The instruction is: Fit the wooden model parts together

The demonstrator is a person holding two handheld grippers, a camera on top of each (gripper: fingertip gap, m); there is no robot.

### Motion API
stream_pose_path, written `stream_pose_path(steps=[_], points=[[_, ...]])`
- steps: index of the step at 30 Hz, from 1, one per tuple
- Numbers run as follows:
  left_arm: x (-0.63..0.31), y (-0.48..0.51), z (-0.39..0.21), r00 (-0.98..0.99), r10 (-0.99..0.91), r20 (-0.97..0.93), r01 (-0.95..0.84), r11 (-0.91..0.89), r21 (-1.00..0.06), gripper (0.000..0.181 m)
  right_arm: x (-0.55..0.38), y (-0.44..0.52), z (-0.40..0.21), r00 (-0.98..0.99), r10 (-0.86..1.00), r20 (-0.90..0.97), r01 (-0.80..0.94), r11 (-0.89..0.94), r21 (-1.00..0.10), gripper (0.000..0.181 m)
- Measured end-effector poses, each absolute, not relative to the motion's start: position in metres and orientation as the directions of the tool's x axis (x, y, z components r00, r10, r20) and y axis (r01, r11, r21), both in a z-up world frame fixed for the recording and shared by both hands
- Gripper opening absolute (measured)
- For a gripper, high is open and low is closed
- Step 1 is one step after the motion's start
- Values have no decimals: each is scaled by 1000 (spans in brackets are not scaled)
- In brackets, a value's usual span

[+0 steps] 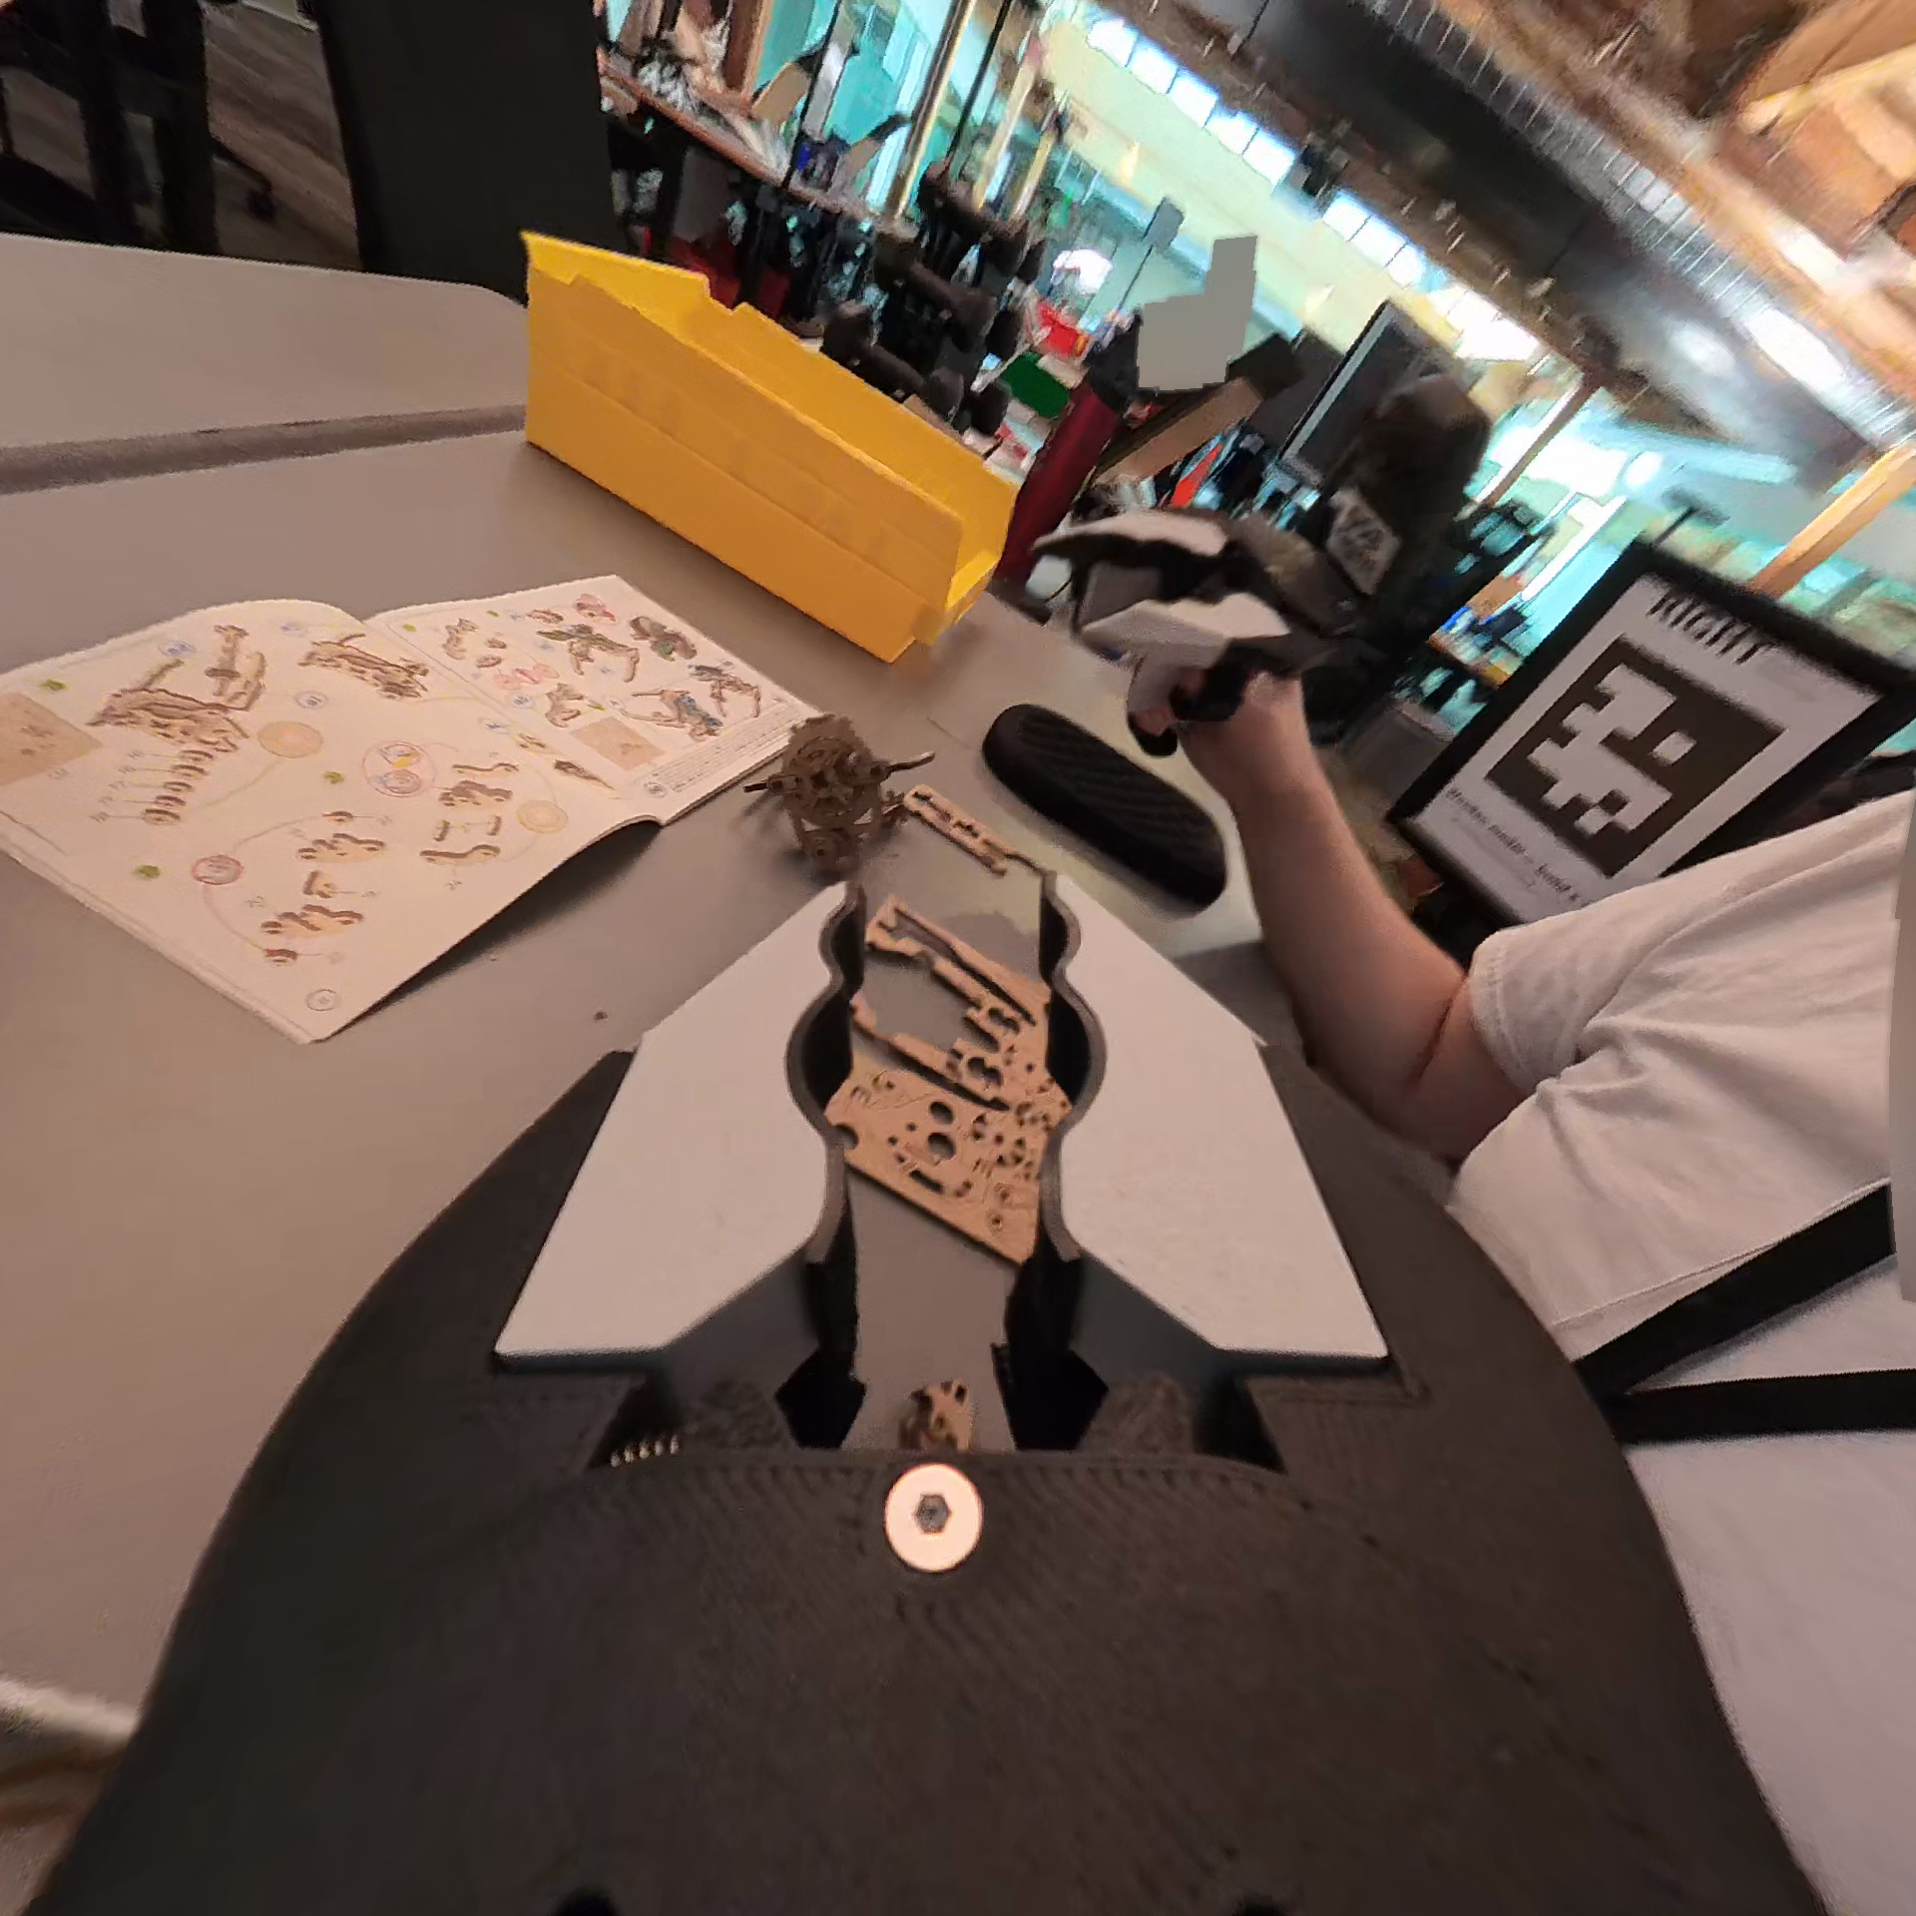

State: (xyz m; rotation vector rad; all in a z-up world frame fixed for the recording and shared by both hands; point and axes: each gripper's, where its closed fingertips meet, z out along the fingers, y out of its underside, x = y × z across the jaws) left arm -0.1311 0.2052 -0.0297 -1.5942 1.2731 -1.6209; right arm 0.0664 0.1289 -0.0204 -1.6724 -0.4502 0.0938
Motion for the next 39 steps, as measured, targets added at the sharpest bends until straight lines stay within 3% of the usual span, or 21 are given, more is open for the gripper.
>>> stream_pose_path(steps=[3, 9, 15, 21, 28, 32, 39], points=[[-138, 201, -24, -135, -927, 349, -281, -302, -911, 33, 30, 121, -25, 868, 467, 167, 204, -29, -979, 53], [-158, 181, 1, -93, -969, 231, -320, -190, -928, 48, -22, 75, -88, 741, 672, -1, 265, -294, -918, 89], [-179, 138, -36, 59, -950, 307, -393, -305, -868, 58, -47, 24, -140, 687, 724, -53, 376, -417, -828, 110], [-185, 99, -85, 154, -906, 395, -411, -422, -808, 64, -50, 28, -154, 691, 723, -30, 421, -435, -796, 122], [-174, 79, -106, 161, -879, 448, -499, -465, -731, 68, -52, 40, -156, 658, 753, -35, 446, -427, -787, 121], [-166, 76, -122, 193, -902, 386, -558, -424, -713, 75, -52, 38, -164, 654, 757, -8, 493, -433, -754, 118], [-160, 80, -138, 228, -907, 354, -593, -418, -688, 83, -56, 28, -162, 642, 766, -7, 490, -418, -765, 98]])
